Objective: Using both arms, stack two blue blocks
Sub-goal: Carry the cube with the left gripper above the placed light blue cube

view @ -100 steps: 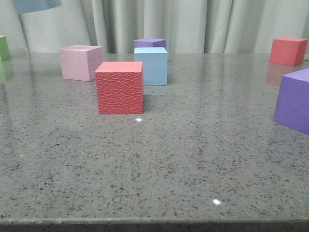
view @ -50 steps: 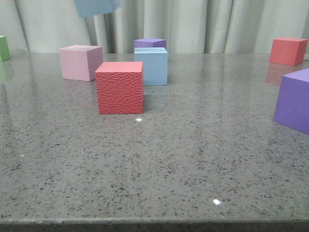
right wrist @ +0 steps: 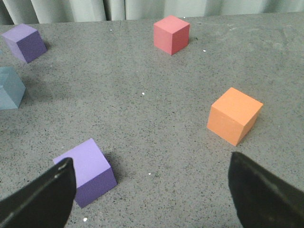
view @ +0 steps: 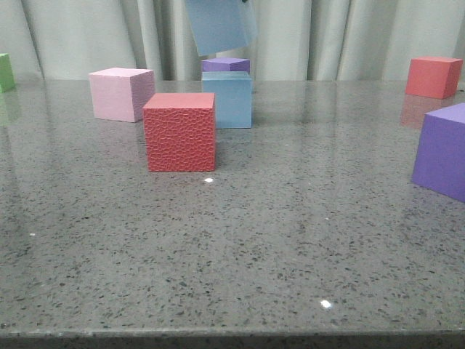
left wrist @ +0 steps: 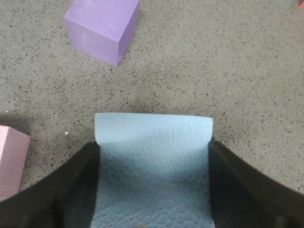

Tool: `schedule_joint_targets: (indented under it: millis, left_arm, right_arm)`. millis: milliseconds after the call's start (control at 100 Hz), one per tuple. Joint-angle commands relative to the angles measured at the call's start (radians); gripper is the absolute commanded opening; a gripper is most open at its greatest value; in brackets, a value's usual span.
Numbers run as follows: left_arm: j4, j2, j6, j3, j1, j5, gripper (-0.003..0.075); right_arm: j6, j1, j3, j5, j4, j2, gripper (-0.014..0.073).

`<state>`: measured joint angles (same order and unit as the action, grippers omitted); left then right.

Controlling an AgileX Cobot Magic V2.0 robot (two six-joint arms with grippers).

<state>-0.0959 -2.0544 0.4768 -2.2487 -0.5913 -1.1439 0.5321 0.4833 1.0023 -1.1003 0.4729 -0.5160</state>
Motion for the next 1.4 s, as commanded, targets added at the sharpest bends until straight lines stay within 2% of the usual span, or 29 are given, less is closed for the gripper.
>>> schedule_joint_targets:
  millis: [0, 390, 520, 670, 960, 1060, 1180, 1390]
  left_arm:
    - [-0.019, 0.048, 0.027, -0.039, -0.008, 0.051, 0.0314]
    - [-0.024, 0.013, 0.125, -0.039, -0.008, 0.04, 0.0312]
    - [-0.024, 0.011, 0.132, -0.039, -0.008, 0.036, 0.031]
    - [-0.033, 0.011, 0.146, -0.039, -0.008, 0.035, 0.0271]
    - [-0.04, 0.011, 0.146, -0.039, -0.008, 0.027, 0.0274]
    - [-0.04, 0.011, 0.146, -0.039, -0.008, 0.027, 0.0304]
    - [-0.04, 0.011, 0.146, -0.039, -0.008, 0.027, 0.0386]
    - [-0.04, 0.011, 0.146, -0.039, -0.008, 0.034, 0.0478]
  right_arm:
    - [-0.003, -0.002, 0.018, 0.052, 0.043, 0.0, 0.0645]
    - [-0.004, -0.002, 0.018, 0.054, 0.043, 0.003, 0.0645]
    - [-0.004, -0.002, 0.018, 0.054, 0.043, 0.003, 0.0645]
    - [-0.016, -0.002, 0.018, 0.054, 0.043, 0.003, 0.0645]
    - [-0.022, -0.002, 0.018, 0.054, 0.043, 0.003, 0.0645]
    - [-0.022, -0.002, 0.018, 0.054, 0.043, 0.003, 0.0645]
    - [-0.022, -0.002, 0.018, 0.054, 0.043, 0.003, 0.0645]
    - [-0.022, -0.002, 0.018, 0.054, 0.043, 0.003, 0.0645]
